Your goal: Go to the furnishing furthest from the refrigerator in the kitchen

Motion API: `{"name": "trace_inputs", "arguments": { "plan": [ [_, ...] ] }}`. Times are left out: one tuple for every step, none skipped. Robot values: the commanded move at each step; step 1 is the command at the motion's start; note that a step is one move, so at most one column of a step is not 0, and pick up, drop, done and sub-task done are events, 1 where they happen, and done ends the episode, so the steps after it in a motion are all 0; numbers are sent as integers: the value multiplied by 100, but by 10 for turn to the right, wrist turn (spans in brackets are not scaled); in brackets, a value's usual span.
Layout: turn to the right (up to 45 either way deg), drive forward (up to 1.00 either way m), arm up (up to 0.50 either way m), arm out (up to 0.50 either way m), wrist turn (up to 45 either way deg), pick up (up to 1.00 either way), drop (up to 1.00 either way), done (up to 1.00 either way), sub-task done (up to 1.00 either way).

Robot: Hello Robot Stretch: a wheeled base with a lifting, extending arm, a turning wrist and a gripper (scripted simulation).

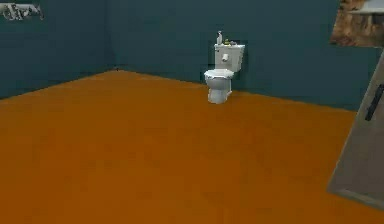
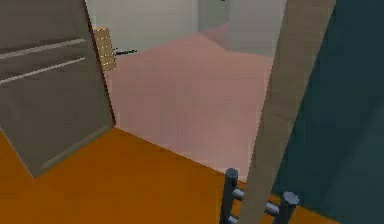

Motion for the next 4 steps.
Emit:
{"name": "trace_inputs", "arguments": {
  "plan": [
    [-450,0,0,0,0,0,0,0,0],
    [-150,0,0,0,0,0,0,0,0],
    [0,25,0,0,0,0,0,0,0],
    [450,0,0,0,0,0,0,0,0]
  ]
}}
